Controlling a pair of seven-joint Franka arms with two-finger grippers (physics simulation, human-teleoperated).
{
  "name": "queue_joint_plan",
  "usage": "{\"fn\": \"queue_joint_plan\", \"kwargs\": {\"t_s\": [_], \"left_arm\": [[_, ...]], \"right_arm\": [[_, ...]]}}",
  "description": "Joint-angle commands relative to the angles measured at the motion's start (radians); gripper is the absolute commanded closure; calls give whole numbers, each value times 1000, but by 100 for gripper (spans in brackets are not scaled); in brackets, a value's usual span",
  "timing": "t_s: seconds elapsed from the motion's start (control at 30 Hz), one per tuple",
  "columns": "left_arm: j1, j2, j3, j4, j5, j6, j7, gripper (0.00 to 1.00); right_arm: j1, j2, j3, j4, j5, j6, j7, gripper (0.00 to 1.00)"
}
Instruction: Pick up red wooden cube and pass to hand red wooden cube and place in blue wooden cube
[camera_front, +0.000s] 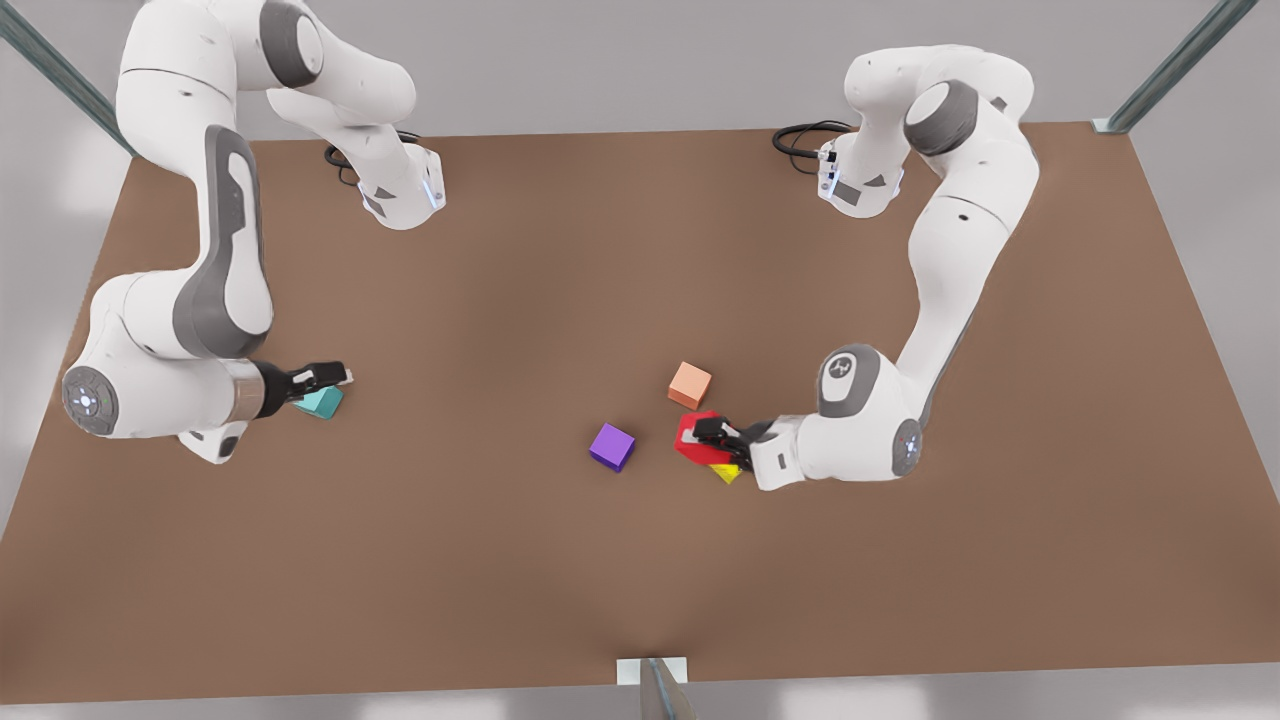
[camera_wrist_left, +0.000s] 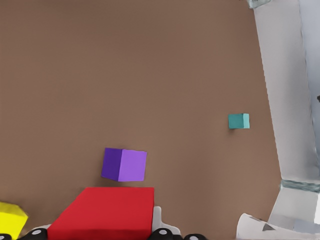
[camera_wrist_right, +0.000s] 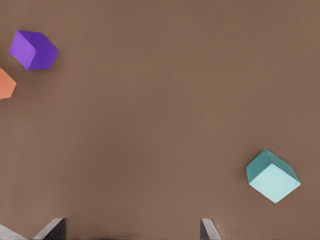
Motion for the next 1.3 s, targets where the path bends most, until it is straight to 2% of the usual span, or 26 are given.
{"fn": "queue_joint_plan", "kwargs": {"t_s": [0.0, 0.13, 0.23, 0.53, 0.6, 0.77, 0.97, 1.07, 1.27], "left_arm": [[-24, 76, -47, 82, -176, 51, -610, 34], [-27, 110, -105, 119, -271, 115, -604, 34], [-26, 139, -124, 132, -284, 120, -560, 33], [-26, 163, -143, 121, -304, 108, -397, 33], [-26, 165, -142, 119, -302, 108, -356, 33], [-26, 165, -142, 119, -297, 94, -222, 33], [-26, 165, -142, 119, -300, 96, -179, 33], [-32, 185, -145, 118, -376, 102, -89, 33], [-52, 202, -145, 122, -379, 122, -49, 34]], "right_arm": [[1, 55, 2, 0, 324, -43, -632, 0], [10, 89, 9, -3, 501, -22, -1024, 0], [33, 144, 9, -10, 613, 187, -1413, 0], [159, 251, 8, 31, 907, 297, -1922, 0], [204, 235, 2, -33, 1025, 425, -2133, 0], [222, 199, 5, -142, 1183, 492, -2265, 0], [262, 222, 17, -168, 1335, 494, -2280, 0], [276, 224, 23, -173, 1354, 495, -2283, 0], [320, 224, 37, -190, 1390, 504, -2288, 0]]}}
